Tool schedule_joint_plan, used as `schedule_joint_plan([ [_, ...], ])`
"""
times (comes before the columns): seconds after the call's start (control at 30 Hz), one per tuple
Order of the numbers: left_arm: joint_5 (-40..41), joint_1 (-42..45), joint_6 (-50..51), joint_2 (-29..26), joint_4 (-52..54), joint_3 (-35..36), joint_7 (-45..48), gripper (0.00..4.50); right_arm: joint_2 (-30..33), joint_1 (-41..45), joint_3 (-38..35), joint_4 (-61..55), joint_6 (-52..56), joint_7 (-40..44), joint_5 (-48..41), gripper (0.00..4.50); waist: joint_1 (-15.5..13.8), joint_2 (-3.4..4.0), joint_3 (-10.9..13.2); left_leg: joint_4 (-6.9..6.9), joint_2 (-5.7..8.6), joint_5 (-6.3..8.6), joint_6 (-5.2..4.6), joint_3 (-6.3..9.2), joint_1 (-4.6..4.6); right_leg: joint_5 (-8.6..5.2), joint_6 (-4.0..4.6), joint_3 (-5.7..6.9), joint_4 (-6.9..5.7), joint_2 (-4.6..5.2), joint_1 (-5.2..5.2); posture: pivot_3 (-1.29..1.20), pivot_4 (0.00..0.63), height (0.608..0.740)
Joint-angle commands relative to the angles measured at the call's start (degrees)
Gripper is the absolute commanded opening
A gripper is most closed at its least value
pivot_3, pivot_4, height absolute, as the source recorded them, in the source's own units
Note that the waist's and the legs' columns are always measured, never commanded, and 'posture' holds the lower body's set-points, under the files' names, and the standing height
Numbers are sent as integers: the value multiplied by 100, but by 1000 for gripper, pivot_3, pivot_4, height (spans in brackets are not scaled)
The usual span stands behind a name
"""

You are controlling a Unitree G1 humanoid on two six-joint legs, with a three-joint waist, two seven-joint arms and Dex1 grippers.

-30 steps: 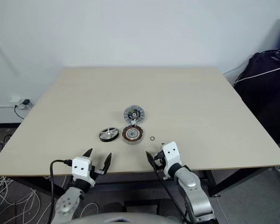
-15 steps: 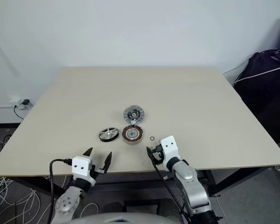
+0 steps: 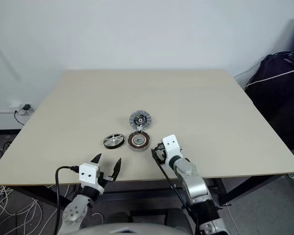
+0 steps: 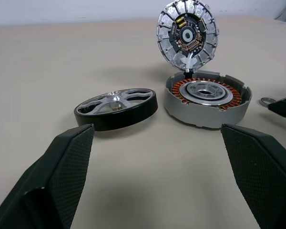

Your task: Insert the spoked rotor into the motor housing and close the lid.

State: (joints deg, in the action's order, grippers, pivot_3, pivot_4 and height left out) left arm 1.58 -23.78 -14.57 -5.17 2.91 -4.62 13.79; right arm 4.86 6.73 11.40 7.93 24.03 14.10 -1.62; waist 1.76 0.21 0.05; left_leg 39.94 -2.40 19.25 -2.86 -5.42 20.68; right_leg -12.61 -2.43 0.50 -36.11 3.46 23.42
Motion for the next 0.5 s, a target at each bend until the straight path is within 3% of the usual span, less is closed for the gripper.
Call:
schedule_joint_plan([
  [0.03, 70, 77, -149, 16, 181, -11, -10, 4484, -56, 327, -143, 269, -200, -102, 38, 4500, 2, 1, 0, 0, 0, 0, 1, 0, 2, 0, 0, 0, 0, 0, -2, 0, 0, 740],
  [0.5, 112, 106, -205, 1, 104, -3, -9, 4484, -176, 969, -189, 1589, -713, -150, 187, 4500, 47, 10, 3, 0, 26, -3, 5, -6, -1, 1, -1, -7, -11, -2, -1, 0, 0, 740],
])
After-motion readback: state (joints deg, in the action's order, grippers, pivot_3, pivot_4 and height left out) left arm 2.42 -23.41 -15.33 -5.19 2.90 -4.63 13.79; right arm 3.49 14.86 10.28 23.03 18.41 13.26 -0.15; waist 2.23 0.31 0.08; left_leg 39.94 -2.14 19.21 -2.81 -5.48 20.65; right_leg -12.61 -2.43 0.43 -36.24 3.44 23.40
